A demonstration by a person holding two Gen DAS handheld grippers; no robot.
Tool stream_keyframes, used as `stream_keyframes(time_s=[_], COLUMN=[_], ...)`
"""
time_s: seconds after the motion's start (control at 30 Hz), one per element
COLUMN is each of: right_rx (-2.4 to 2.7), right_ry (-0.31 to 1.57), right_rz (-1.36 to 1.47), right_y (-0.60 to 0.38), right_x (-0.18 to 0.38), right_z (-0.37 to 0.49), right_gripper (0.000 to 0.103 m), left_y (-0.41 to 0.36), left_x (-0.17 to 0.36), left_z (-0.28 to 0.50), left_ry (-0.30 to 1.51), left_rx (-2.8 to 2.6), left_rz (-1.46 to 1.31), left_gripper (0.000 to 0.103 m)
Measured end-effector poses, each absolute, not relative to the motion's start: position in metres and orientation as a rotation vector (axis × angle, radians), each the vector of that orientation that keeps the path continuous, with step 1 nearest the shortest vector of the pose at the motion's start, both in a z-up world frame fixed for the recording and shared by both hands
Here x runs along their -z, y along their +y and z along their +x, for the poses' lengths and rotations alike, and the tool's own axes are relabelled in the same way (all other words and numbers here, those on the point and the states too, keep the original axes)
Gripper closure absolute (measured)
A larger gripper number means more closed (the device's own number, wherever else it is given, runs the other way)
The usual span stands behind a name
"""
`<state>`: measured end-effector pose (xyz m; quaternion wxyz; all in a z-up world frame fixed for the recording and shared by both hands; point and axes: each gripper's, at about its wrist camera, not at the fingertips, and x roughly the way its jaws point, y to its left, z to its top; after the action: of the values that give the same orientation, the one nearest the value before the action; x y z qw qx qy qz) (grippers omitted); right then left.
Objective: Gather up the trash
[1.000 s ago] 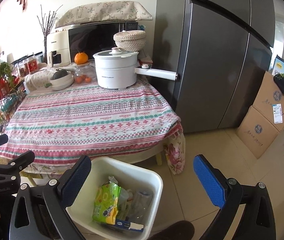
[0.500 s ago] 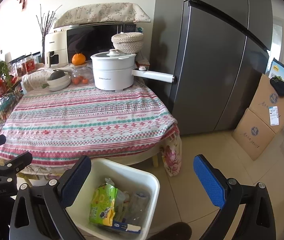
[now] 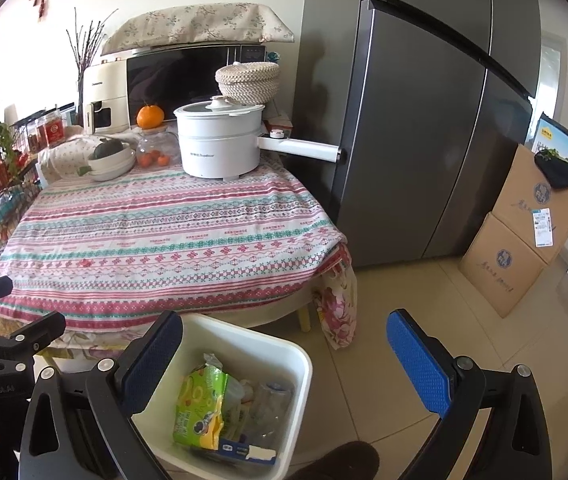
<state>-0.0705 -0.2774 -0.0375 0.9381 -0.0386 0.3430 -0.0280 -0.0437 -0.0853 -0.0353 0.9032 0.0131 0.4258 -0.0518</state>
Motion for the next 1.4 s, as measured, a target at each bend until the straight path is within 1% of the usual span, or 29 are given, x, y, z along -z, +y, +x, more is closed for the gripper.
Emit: stream_keyframes(time_s=[1.4], right_rx=[0.072], right_ry=[0.721], right_rz=[-0.082], right_y=[-0.2774], right_x=[0.0430], right_z=[-0.0698], right_gripper=[0.000], left_y=[-0.0798], left_x=[0.0390], left_z=[-0.0452], left_ry=[0.903], left_rx=[0.137], left_rz=[0.026], left_gripper=[0.001])
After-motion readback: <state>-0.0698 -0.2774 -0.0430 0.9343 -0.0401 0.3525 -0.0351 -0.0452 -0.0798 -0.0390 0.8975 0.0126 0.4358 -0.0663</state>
